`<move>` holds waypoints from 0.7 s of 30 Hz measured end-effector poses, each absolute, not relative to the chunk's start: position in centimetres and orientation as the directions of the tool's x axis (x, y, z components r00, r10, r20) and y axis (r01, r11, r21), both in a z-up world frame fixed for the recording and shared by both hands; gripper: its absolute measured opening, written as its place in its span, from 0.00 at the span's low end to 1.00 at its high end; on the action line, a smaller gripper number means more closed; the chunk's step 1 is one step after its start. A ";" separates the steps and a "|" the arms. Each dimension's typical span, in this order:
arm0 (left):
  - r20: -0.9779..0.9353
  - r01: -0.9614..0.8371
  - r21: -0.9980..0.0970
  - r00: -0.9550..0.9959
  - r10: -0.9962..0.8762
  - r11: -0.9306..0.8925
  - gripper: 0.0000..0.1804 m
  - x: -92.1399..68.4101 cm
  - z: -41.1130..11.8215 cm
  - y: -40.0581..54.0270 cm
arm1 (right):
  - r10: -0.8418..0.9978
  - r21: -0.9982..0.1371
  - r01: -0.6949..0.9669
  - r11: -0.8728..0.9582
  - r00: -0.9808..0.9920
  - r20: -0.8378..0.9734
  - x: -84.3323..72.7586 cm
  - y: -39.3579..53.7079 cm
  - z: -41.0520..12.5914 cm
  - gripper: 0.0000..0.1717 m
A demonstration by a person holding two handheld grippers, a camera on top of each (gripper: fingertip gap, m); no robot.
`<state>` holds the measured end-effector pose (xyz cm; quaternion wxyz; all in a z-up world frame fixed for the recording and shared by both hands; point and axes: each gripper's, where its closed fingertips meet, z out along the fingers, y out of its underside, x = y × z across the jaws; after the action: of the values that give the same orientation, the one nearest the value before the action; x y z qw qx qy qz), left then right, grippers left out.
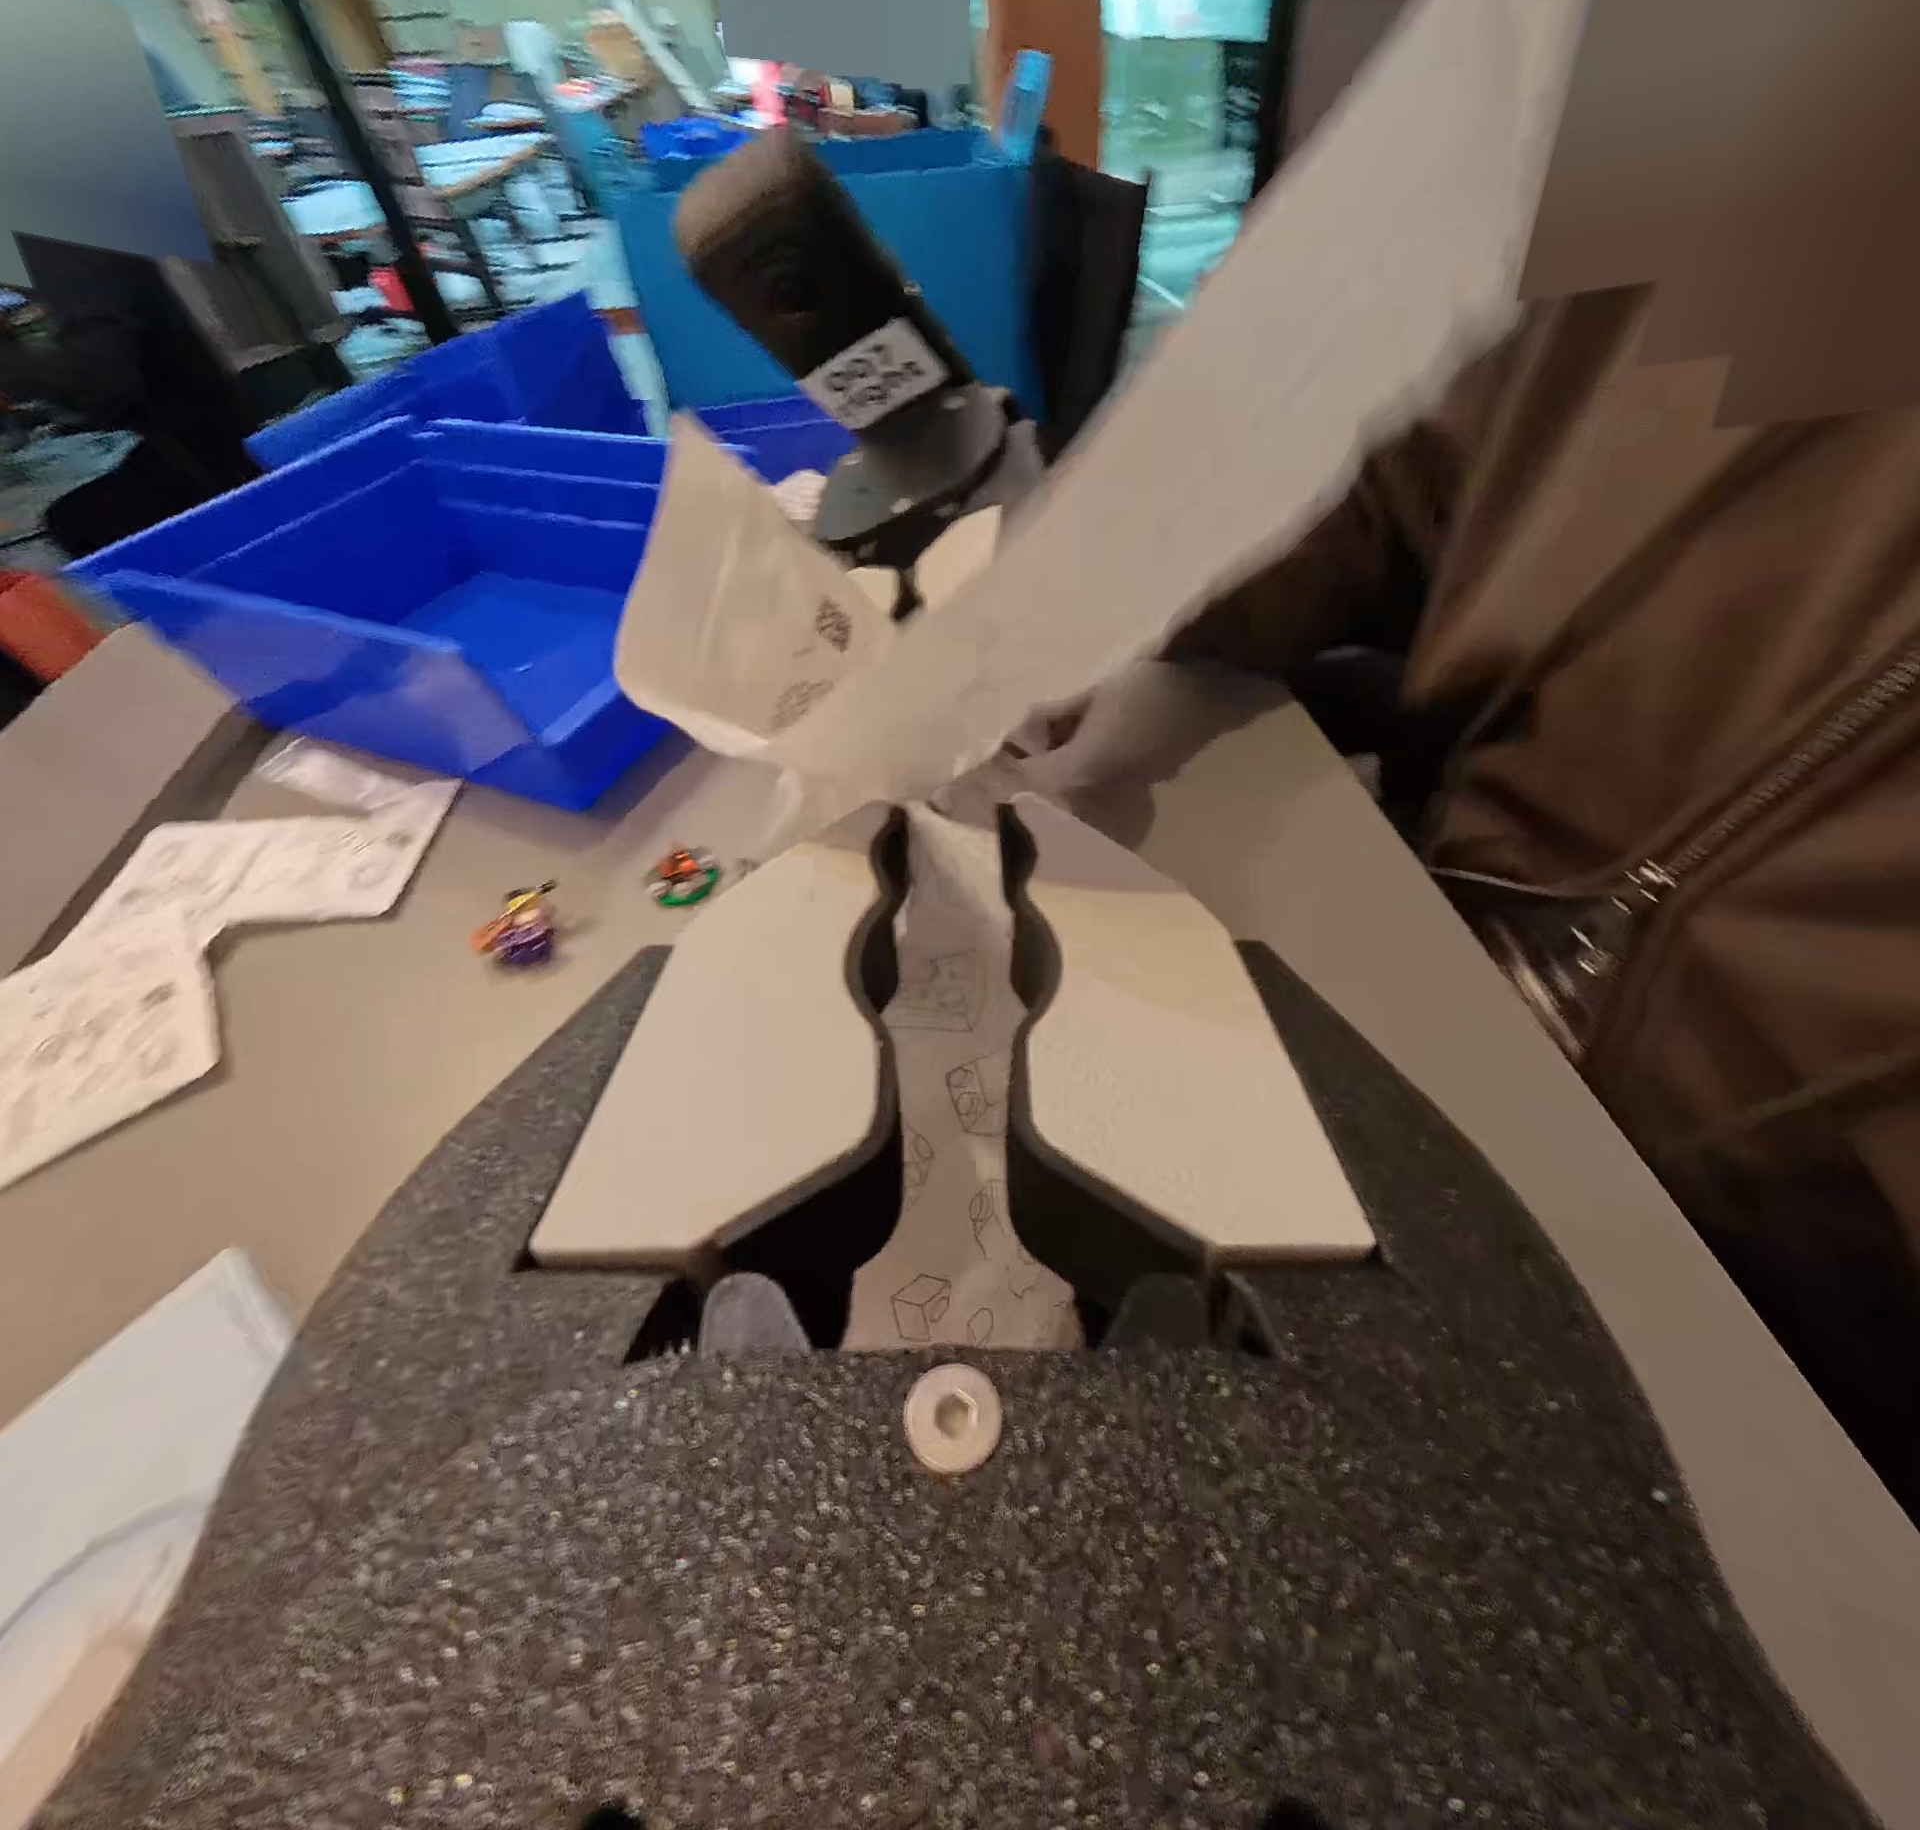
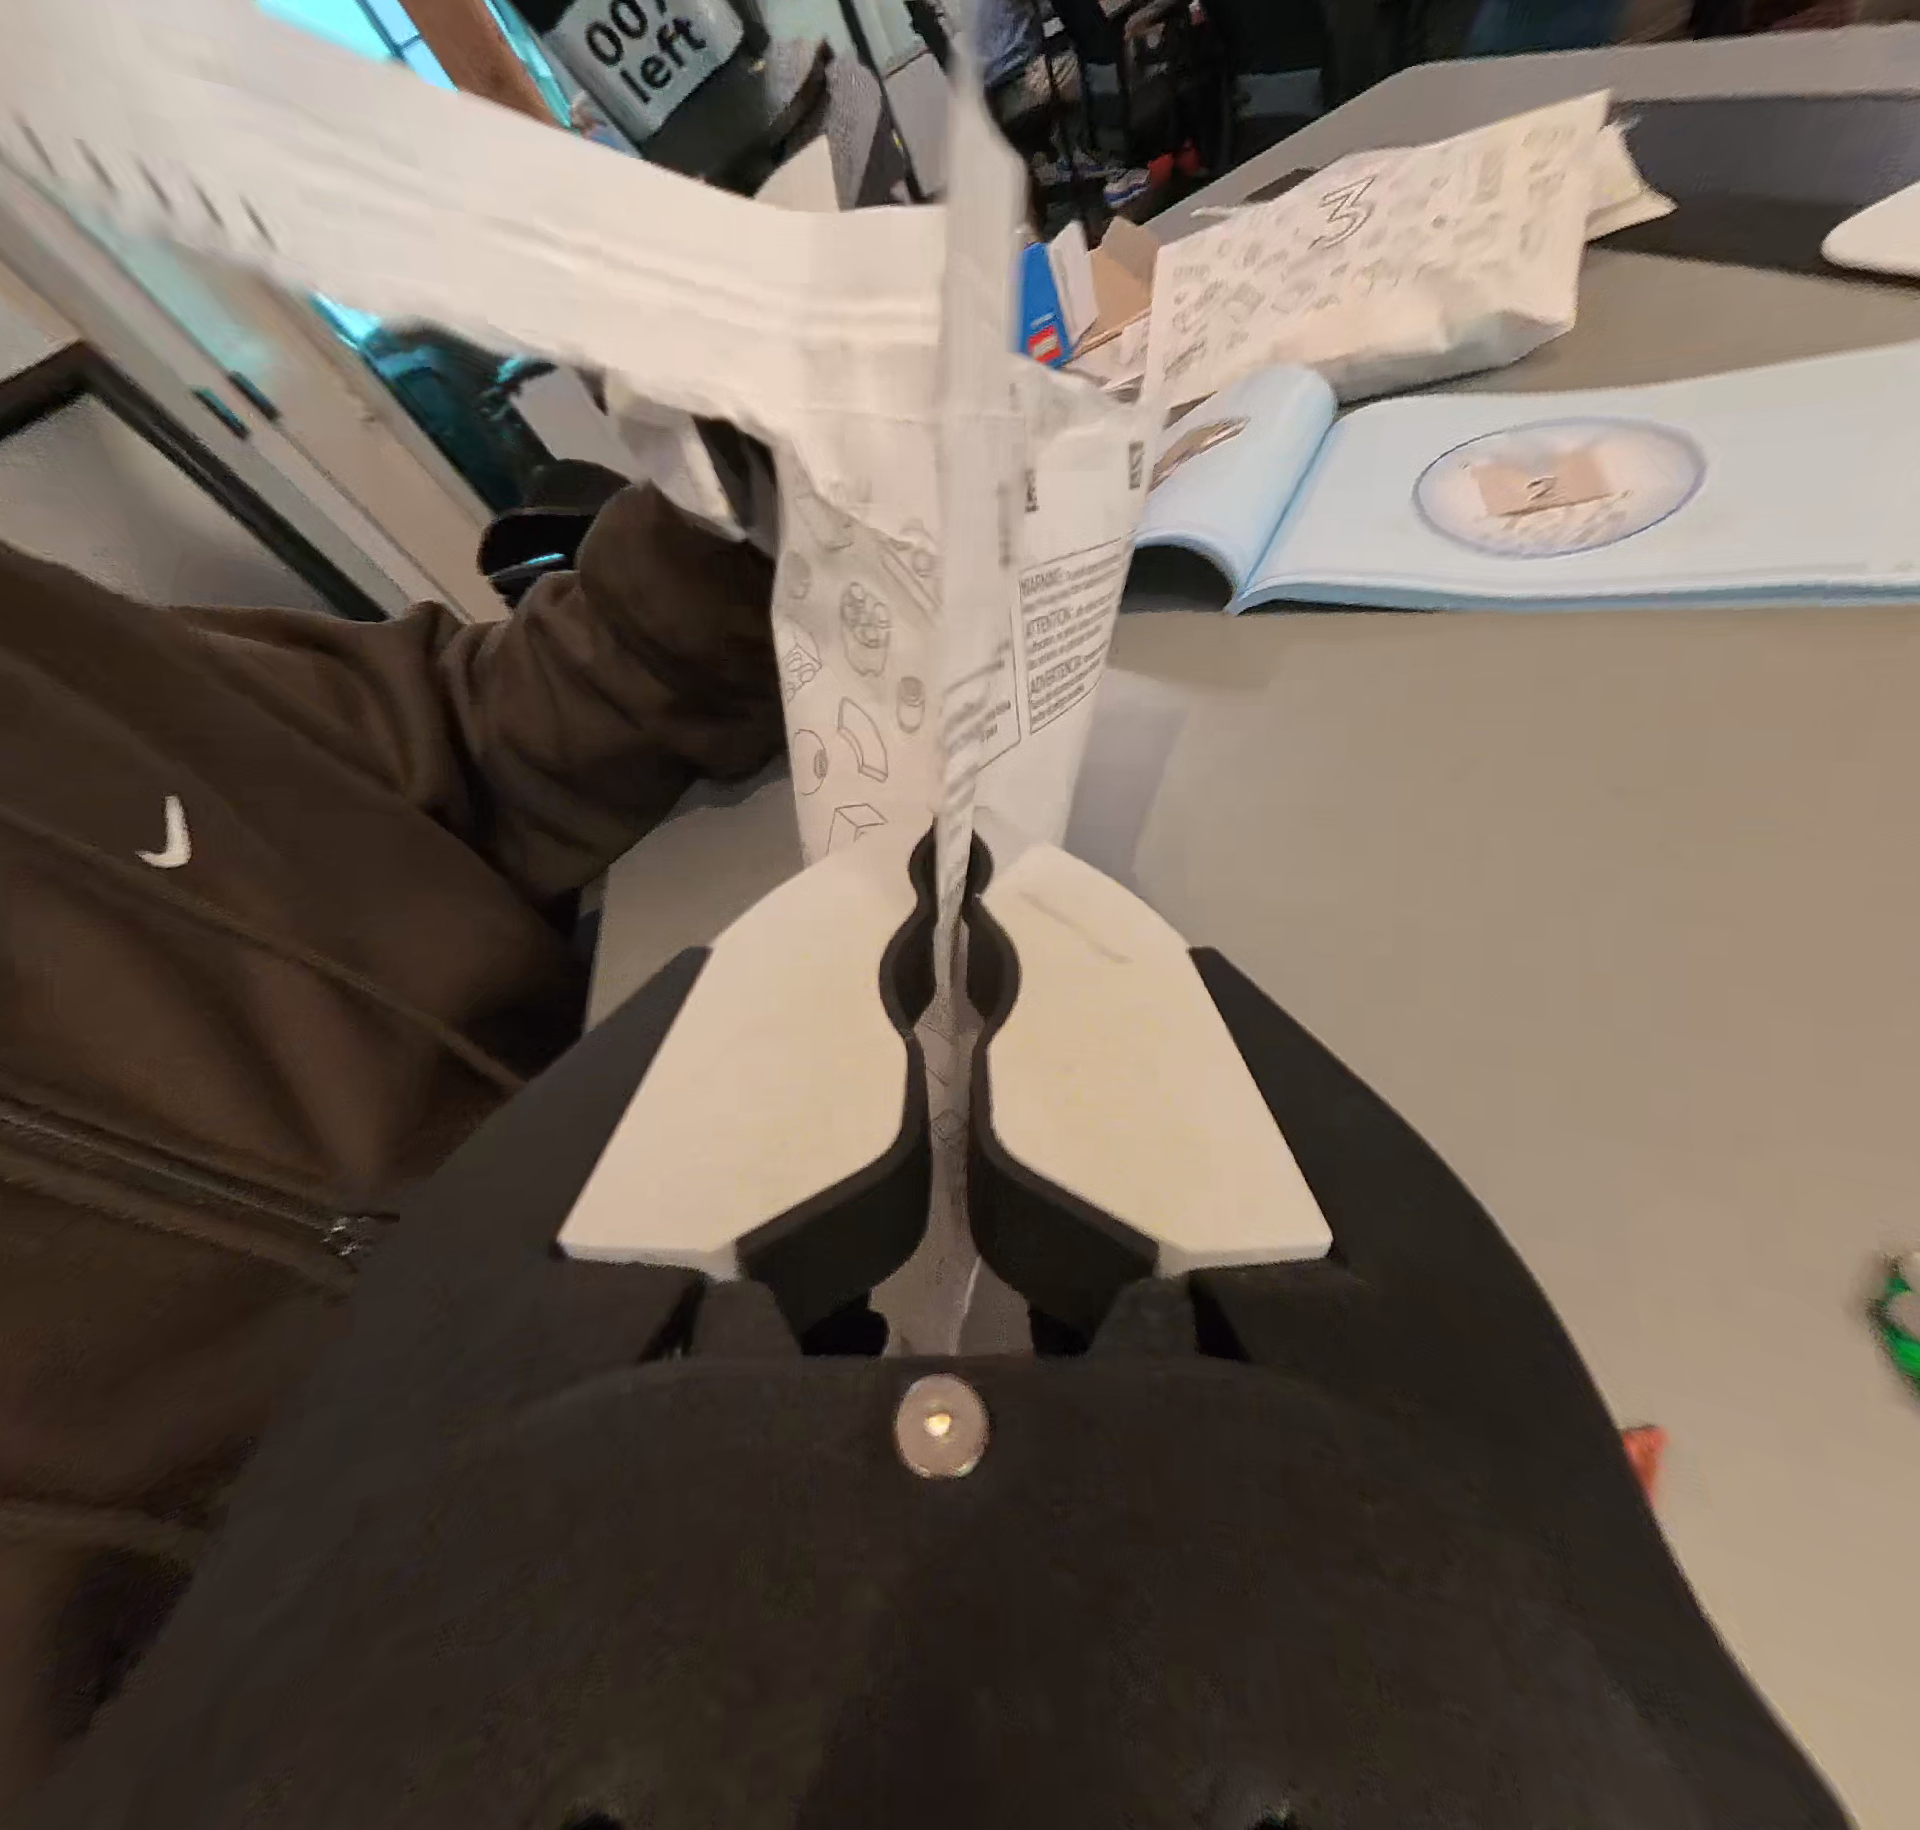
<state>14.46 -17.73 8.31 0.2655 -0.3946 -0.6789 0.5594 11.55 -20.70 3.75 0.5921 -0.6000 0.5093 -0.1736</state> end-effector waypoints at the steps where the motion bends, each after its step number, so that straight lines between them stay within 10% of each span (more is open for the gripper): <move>1: -0.065 0.208 -0.975 -0.598 0.799 0.077 0.13 15.6 8.5 -18.4 | -0.827 -0.893 -0.400 0.208 0.415 -0.379 12.1 -21.4 3.9 0.00; 12: 0.268 -0.198 -0.960 -0.848 0.458 0.196 0.50 27.3 8.3 -21.8 | -0.861 -0.962 -0.222 0.158 0.446 -0.245 14.7 -25.4 4.6 0.00; 21: 0.574 -0.327 -0.812 -0.598 0.559 0.483 0.33 24.8 3.4 -21.7 | -0.854 -0.984 -0.140 0.111 0.494 -0.166 14.1 -25.4 4.5 0.00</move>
<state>24.77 -21.71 3.35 0.4412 -0.0785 -0.7394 0.5024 14.12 -25.45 4.52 0.6205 -0.6015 0.4128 -0.2877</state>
